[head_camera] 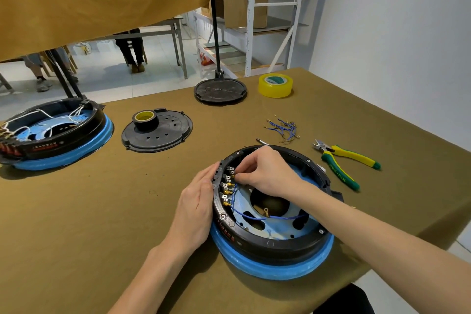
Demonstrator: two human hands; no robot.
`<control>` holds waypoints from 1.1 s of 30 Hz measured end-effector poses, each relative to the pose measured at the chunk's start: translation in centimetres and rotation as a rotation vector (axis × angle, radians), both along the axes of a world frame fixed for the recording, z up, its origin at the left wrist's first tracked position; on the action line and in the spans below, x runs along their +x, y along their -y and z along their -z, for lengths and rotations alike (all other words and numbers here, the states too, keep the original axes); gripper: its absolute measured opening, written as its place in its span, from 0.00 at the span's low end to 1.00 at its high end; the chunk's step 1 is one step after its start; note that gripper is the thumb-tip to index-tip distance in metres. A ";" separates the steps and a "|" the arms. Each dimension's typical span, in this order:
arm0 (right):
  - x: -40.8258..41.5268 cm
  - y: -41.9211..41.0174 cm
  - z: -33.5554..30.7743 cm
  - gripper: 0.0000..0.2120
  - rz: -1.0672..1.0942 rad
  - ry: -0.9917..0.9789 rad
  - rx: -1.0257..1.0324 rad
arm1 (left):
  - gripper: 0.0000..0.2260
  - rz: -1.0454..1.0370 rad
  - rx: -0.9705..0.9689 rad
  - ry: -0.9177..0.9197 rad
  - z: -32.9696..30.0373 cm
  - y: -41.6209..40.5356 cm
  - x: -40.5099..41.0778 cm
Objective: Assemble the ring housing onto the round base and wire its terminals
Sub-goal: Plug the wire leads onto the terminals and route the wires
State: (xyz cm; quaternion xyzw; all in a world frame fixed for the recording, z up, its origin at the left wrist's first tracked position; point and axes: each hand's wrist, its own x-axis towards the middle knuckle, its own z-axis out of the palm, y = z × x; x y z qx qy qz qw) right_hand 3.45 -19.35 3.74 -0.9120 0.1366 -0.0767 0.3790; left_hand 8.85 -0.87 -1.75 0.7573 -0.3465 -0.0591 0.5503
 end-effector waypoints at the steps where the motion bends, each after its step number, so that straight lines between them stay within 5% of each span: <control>1: 0.0 0.0 0.1 0.03 -0.006 0.003 -0.001 | 0.25 0.001 0.003 -0.002 0.0 0.0 0.0; 33: 0.4 -0.3 0.2 0.04 -0.013 0.000 -0.110 | 0.26 0.005 -0.006 -0.038 0.5 0.1 0.6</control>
